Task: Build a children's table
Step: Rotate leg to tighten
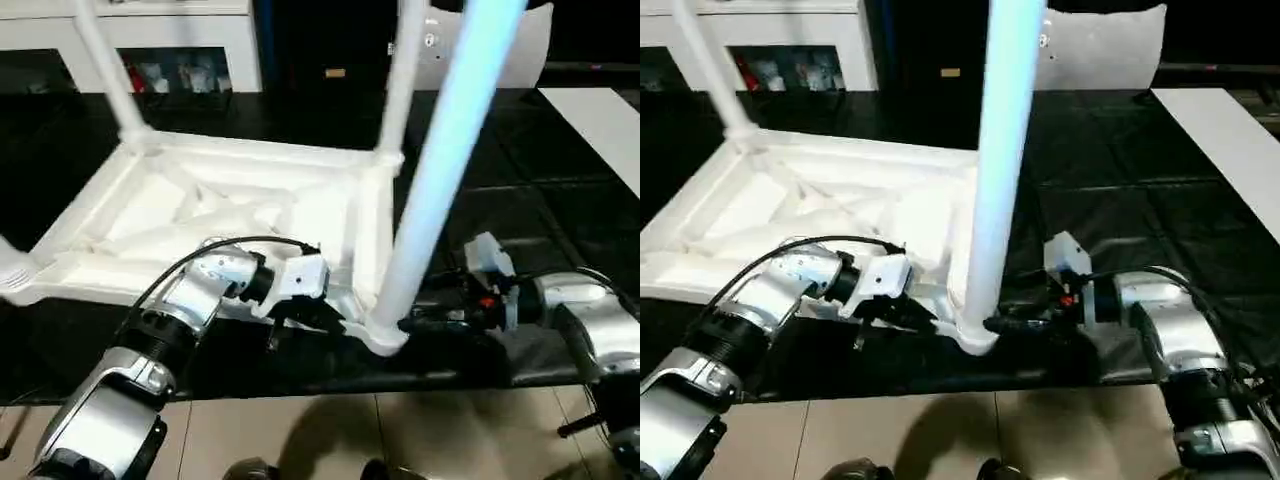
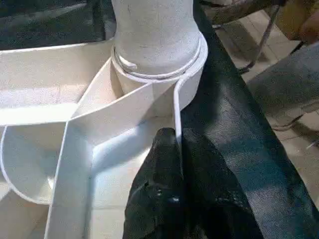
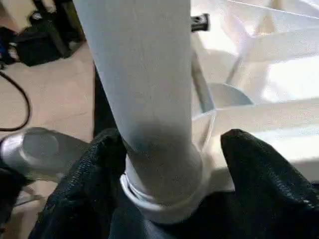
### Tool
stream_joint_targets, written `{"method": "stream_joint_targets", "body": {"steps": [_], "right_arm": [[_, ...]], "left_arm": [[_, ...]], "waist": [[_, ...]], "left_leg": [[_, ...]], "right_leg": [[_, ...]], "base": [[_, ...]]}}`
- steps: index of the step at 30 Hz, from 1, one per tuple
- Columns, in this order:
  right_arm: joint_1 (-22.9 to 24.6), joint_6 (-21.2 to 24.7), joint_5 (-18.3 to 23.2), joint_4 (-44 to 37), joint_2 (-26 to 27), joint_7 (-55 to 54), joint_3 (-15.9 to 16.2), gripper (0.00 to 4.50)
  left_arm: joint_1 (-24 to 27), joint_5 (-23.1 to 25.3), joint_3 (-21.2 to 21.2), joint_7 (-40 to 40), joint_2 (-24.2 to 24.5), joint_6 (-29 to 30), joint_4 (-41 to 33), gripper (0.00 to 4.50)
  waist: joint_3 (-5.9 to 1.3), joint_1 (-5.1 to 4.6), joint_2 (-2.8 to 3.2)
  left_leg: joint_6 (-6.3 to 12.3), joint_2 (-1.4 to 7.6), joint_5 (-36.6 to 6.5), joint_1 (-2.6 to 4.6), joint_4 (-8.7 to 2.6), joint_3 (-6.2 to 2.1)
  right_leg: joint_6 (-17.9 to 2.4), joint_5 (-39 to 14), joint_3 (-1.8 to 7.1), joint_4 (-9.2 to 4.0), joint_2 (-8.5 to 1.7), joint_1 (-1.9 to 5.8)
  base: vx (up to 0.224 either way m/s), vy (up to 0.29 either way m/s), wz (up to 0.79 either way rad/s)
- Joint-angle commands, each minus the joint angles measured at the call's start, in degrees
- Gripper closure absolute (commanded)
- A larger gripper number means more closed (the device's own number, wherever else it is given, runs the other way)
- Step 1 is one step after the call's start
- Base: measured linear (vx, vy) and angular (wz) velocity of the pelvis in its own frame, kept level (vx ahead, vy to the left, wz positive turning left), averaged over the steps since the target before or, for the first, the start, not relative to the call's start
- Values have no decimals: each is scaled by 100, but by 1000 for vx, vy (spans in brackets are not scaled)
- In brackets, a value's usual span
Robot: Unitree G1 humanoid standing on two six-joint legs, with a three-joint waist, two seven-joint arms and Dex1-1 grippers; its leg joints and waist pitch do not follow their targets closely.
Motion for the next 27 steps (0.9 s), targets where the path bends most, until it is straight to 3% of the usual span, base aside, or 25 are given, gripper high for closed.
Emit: {"method": "stream_joint_targets", "body": {"steps": [1, 15, 21, 25, 27], "right_arm": [[-125, -82, 35, 63, 36, 111, 77, 152], [-212, 165, 119, 68, 108, 554, 338, 247], [85, 821, 581, -560, 305, 190, 143, 256], [246, 1085, 396, -869, 651, -882, -2, 256], [271, 1168, 273, -908, 808, -1317, -44, 257]], "left_arm": [[-109, -14, -199, -266, -70, -151, -167, 450], [-143, 3, -202, -333, -88, -218, -69, 450], [-158, -27, 17, 263, -305, 466, -19, 450], [-204, 24, 145, 935, -590, 1058, -47, 450], [-205, 53, 166, 1150, -700, 1228, -78, 450]], "waist": [[-449, -21, -129], [-440, -9, -122], [-435, 7, -129], [-401, -51, -147], [-392, -115, -145]], "left_leg": [[752, 503, -172, 16, -363, -221], [697, 501, -226, 22, -369, -221], [721, 530, -121, 34, -369, -227], [468, 435, -418, 46, -387, -215], [426, 414, -459, 20, -384, -220]], "right_leg": [[-422, -1731, 532, -293, -595, 393], [-357, -1833, 531, -314, -586, 396], [-395, -1735, 543, -308, -595, 389], [-89, -2465, 485, -450, -586, 395], [24, -2574, 469, -478, -574, 403]], "base": [[0, 0, 0], [0, 0, 0], [0, 0, 0], [0, 0, 0], [0, 0, 0]]}}
